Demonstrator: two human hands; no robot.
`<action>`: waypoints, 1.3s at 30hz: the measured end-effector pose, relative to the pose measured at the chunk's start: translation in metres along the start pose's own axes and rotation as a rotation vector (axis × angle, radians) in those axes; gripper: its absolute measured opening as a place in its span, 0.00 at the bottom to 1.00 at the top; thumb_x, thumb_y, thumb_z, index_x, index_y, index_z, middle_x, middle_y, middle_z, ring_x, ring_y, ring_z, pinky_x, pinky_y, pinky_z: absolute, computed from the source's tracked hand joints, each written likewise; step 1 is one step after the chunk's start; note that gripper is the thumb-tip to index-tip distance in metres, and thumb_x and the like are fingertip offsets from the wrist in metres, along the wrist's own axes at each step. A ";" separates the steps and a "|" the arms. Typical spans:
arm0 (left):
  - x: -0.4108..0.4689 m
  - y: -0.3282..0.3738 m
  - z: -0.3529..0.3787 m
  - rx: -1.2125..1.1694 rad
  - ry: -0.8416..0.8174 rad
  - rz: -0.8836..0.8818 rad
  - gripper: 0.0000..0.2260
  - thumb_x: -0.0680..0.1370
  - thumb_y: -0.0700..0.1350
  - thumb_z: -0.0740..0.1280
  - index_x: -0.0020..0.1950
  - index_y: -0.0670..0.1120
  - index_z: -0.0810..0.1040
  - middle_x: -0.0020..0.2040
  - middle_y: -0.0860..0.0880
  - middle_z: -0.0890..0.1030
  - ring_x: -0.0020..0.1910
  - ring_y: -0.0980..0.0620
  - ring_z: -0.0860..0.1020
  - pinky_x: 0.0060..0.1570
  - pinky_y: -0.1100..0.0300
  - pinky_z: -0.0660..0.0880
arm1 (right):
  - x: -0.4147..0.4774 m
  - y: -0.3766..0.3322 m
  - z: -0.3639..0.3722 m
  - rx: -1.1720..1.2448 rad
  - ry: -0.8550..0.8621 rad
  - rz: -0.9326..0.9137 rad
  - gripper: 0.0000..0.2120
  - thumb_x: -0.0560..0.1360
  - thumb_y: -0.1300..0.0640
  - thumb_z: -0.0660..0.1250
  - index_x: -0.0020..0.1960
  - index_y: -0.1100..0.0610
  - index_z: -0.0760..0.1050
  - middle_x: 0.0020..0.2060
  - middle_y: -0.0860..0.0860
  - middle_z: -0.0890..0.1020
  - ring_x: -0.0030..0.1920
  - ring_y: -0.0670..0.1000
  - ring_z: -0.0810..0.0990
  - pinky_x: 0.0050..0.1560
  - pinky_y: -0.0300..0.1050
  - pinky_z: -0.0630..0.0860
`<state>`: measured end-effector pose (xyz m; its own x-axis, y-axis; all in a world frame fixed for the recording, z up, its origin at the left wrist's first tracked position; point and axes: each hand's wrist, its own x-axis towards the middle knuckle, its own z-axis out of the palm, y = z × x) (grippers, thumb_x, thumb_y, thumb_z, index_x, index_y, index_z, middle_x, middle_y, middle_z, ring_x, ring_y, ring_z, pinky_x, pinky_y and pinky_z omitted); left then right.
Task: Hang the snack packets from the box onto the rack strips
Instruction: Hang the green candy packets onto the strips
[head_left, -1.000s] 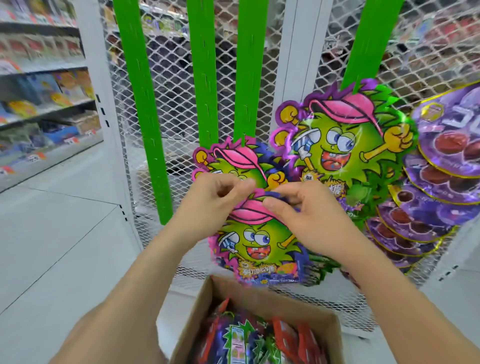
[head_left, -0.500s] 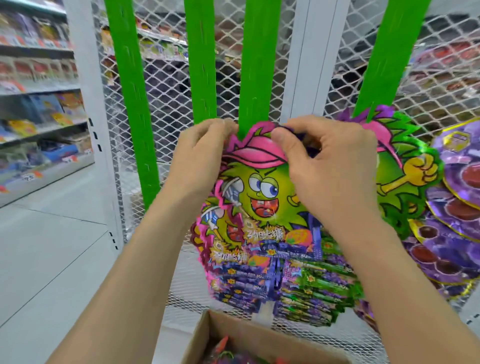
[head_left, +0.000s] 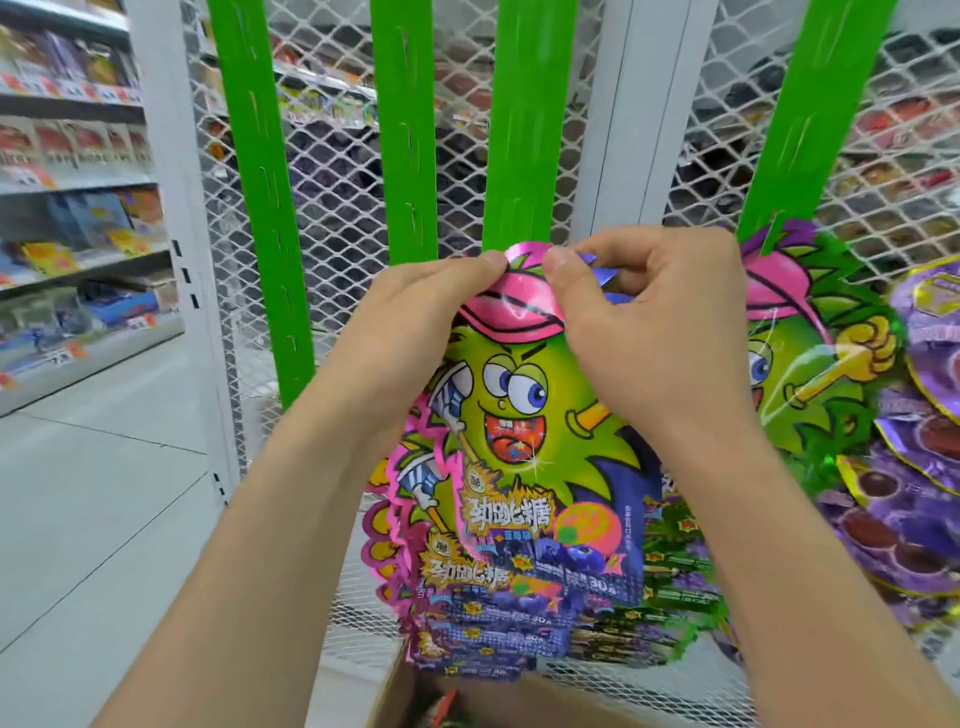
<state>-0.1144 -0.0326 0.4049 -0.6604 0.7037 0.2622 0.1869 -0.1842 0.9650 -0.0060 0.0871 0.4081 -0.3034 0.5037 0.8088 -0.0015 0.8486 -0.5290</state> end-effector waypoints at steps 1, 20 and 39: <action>0.000 0.000 0.000 0.015 0.007 0.010 0.12 0.82 0.49 0.68 0.46 0.47 0.89 0.45 0.45 0.89 0.45 0.46 0.88 0.58 0.50 0.81 | -0.001 0.000 0.000 -0.015 -0.009 0.000 0.10 0.75 0.49 0.73 0.38 0.53 0.85 0.29 0.45 0.83 0.31 0.47 0.82 0.36 0.49 0.80; -0.066 -0.124 0.009 1.031 -0.032 0.427 0.08 0.71 0.44 0.74 0.44 0.53 0.77 0.40 0.54 0.78 0.44 0.45 0.79 0.42 0.47 0.75 | -0.100 0.046 -0.030 -0.148 -0.719 -0.197 0.08 0.70 0.57 0.65 0.45 0.50 0.83 0.34 0.41 0.79 0.33 0.40 0.74 0.41 0.42 0.75; -0.194 -0.426 0.043 1.136 -0.461 -0.917 0.24 0.83 0.47 0.69 0.72 0.33 0.69 0.68 0.37 0.76 0.64 0.42 0.79 0.61 0.50 0.80 | -0.162 0.146 -0.045 -0.498 -1.813 0.275 0.12 0.81 0.52 0.64 0.48 0.61 0.79 0.38 0.53 0.79 0.37 0.56 0.75 0.50 0.55 0.80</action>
<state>-0.0341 -0.0612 -0.0578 -0.6191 0.4634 -0.6340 0.4354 0.8745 0.2139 0.0856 0.1369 0.2115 -0.7427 0.1416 -0.6545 0.3500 0.9154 -0.1990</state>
